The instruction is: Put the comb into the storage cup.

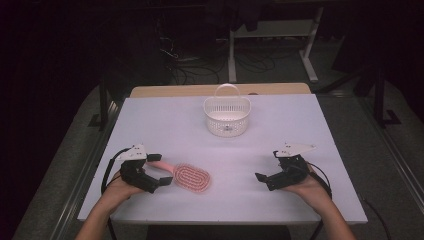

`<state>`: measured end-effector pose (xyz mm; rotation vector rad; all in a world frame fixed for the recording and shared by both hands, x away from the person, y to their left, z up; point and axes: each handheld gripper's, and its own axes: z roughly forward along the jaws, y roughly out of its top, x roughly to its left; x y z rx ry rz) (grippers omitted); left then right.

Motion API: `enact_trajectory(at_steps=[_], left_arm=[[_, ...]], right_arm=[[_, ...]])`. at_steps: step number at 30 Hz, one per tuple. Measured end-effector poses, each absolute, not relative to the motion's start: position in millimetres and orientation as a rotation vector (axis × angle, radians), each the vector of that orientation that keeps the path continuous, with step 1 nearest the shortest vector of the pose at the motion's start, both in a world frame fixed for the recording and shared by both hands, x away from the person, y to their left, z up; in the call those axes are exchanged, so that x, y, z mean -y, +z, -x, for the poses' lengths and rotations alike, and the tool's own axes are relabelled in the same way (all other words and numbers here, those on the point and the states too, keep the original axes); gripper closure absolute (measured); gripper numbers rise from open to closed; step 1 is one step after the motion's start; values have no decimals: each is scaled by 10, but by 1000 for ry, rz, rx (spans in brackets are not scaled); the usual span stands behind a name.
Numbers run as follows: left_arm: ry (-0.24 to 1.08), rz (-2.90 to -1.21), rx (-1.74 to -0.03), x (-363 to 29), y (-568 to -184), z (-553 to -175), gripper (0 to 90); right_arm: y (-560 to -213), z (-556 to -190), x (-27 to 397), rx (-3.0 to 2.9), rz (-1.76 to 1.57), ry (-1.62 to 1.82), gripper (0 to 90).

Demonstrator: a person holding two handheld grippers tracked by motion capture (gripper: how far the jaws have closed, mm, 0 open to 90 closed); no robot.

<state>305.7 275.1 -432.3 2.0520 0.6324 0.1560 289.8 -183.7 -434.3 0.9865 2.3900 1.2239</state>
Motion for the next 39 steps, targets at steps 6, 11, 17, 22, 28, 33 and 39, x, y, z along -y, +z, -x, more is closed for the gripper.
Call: enact_trajectory(at_steps=[6, 11, 17, 22, 28, 33, 39], left_arm=[[161, -2057, -634, -2757, -4326, -3063, 0], [161, -2047, -639, -2770, -4316, -3074, 0], [175, -2050, -642, -2776, -4308, -3073, 0], [174, -2036, -652, -2795, -4289, -3093, 0], [169, -2035, -655, -2790, -4290, -3116, 0], [172, -2031, -653, -2790, -4270, -3135, 0], [175, -2018, -658, -2801, -4246, -3170, 0]], right_arm=[[-4343, -2893, 1836, -2392, -989, 1224, 0], [-4337, -2893, 1848, -2386, -994, 1237, 0], [-4331, -2889, 1842, -2389, -991, 1242, 0], [-4322, -2892, 1848, -2379, -1000, 1250, 0], [-4323, -2897, 1846, -2384, -991, 1253, 0], [-4321, -2897, 1843, -2388, -989, 1254, 0], [-4320, -2896, 1831, -2392, -984, 1262, 0]])
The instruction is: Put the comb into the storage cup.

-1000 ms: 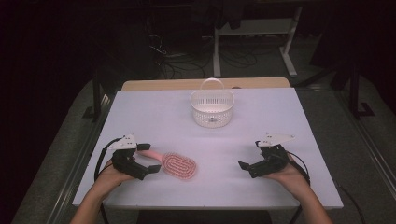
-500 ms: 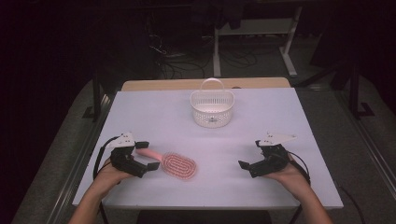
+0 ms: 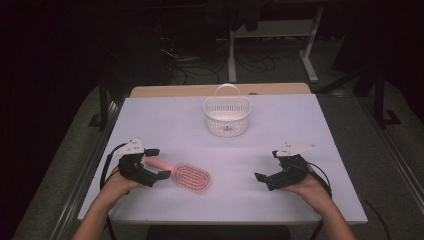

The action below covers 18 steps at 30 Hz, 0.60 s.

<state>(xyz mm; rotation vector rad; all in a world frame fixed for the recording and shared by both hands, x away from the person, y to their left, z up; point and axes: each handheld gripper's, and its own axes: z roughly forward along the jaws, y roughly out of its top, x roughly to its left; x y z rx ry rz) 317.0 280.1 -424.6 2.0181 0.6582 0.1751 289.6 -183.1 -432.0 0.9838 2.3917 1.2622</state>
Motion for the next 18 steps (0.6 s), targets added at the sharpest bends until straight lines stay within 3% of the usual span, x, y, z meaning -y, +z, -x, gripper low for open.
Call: enact_trajectory(at_steps=[18], left_arm=[[172, -2037, -657, -2748, -4219, -3264, 1]], right_arm=[[-4324, -2907, 1833, -2394, -984, 1255, 0]])
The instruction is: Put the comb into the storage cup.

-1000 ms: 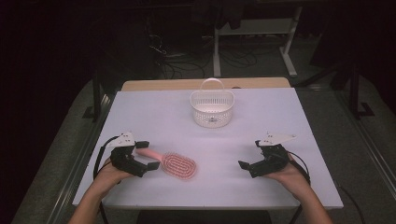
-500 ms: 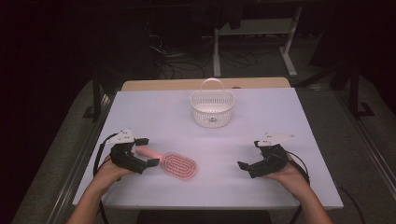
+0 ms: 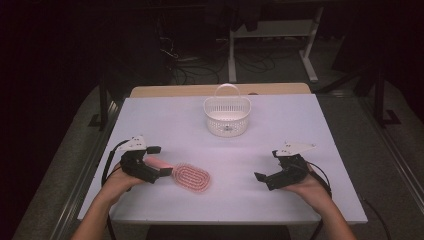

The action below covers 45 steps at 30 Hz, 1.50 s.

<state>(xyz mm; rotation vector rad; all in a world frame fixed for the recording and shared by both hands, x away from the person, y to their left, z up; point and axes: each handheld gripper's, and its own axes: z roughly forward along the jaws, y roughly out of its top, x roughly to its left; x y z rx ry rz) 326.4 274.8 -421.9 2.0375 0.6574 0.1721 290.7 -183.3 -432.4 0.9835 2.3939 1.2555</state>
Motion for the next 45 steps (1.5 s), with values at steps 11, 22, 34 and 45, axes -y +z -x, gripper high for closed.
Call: enact_trajectory(at_steps=[11, 22, 34, 45], left_arm=[[187, -2026, -660, -2734, -4150, -3324, 1], [201, -2020, -669, -2770, -4084, -3407, 2], [222, -2020, -677, -2756, -4025, -3542, 2], [242, -2036, -678, -2722, -4039, -3604, 2]], right_arm=[[-4311, -2912, 1833, -2386, -984, 1269, 0], [-4302, -2916, 1822, -2383, -979, 1278, 0], [-4298, -2915, 1829, -2383, -978, 1290, 0], [-4297, -2924, 1833, -2379, -978, 1297, 0]])
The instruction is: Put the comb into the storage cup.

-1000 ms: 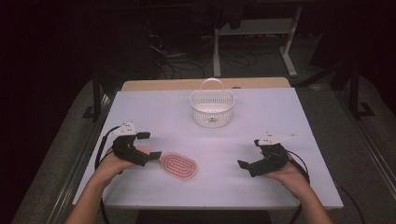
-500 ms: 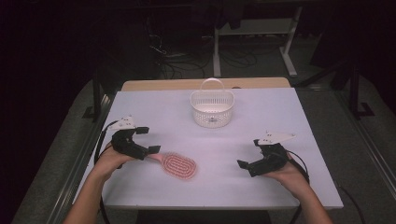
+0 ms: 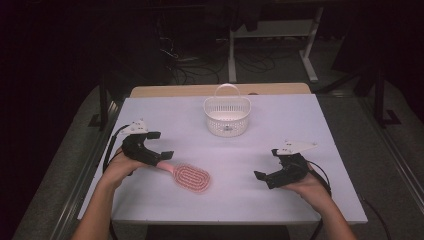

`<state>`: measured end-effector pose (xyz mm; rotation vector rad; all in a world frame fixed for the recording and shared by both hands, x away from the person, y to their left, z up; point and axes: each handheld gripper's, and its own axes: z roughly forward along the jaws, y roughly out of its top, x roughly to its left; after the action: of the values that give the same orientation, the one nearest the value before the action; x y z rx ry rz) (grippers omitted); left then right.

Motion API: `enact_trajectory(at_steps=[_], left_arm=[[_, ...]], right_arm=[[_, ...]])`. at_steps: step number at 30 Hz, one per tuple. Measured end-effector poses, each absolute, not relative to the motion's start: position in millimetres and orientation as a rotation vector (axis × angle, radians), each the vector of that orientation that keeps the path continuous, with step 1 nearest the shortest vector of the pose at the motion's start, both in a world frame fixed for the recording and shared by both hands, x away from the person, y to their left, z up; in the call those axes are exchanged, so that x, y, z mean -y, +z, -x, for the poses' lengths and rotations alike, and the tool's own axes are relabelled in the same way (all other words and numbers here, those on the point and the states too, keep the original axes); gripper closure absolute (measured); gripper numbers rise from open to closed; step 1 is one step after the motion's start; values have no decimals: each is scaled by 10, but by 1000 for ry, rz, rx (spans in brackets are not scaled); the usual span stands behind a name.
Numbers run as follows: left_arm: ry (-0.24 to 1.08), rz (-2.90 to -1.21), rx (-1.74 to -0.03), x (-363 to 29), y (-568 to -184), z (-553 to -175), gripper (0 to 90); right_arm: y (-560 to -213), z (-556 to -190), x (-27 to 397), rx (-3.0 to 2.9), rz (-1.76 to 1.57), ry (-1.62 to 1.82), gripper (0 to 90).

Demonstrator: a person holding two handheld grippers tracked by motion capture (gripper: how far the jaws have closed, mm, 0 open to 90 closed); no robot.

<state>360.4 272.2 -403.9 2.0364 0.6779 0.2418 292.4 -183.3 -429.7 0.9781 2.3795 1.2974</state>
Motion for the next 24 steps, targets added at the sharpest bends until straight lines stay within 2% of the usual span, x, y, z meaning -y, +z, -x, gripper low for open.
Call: enact_trajectory(at_steps=[10, 24], left_arm=[[253, -2034, -714, -2775, -4037, -3649, 6], [296, -2064, -780, -2829, -4051, -3698, 148]], right_arm=[[-4294, -2934, 1827, -2384, -970, 1301, 0], [-4296, -2932, 1826, -2386, -968, 1299, 0]])
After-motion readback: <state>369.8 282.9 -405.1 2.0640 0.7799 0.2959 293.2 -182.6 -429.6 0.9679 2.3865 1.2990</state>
